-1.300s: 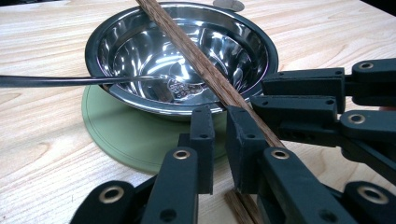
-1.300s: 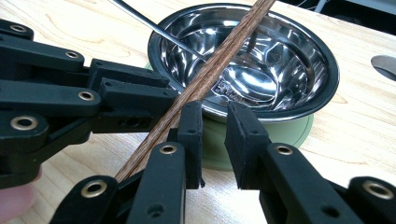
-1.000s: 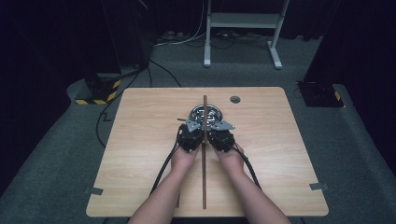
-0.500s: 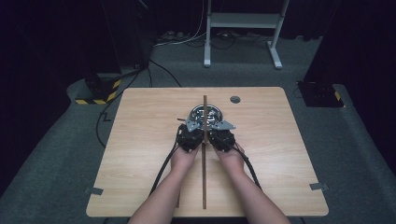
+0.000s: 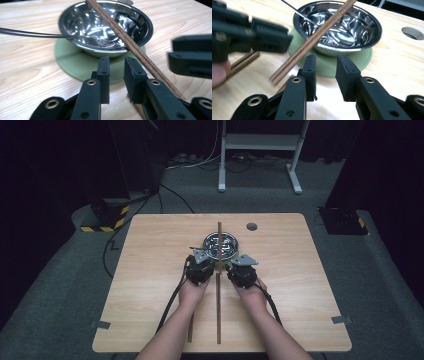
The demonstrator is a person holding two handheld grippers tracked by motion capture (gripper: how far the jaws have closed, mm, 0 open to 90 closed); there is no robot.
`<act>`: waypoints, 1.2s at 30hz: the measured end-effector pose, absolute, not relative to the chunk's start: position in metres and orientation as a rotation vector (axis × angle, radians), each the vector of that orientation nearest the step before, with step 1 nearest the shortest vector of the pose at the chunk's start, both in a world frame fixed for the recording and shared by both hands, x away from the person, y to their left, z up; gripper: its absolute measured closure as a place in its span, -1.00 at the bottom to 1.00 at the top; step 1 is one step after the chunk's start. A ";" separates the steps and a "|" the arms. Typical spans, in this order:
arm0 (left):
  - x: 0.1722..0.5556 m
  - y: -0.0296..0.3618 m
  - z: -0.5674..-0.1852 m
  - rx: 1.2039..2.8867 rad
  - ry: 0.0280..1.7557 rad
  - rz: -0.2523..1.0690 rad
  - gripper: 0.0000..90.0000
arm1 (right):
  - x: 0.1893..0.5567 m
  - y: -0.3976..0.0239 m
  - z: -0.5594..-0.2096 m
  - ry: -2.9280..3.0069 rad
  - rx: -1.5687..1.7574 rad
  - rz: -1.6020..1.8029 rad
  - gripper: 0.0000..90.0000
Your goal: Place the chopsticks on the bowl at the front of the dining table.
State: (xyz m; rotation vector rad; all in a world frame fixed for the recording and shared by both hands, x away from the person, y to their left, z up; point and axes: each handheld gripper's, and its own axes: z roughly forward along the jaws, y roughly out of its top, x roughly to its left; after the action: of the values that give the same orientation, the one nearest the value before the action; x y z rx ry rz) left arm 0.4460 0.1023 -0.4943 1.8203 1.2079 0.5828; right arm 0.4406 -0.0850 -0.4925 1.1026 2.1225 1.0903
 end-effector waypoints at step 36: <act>0.384 0.206 -0.526 1.892 1.400 0.722 0.05 | 0.402 -0.078 -0.508 2.130 0.993 1.126 0.55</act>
State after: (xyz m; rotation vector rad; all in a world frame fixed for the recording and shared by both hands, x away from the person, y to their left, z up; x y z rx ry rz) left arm 0.3842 0.2063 -0.5258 1.8922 1.3998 0.7223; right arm 0.4020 -0.0776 -0.5083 0.9931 2.1304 1.1257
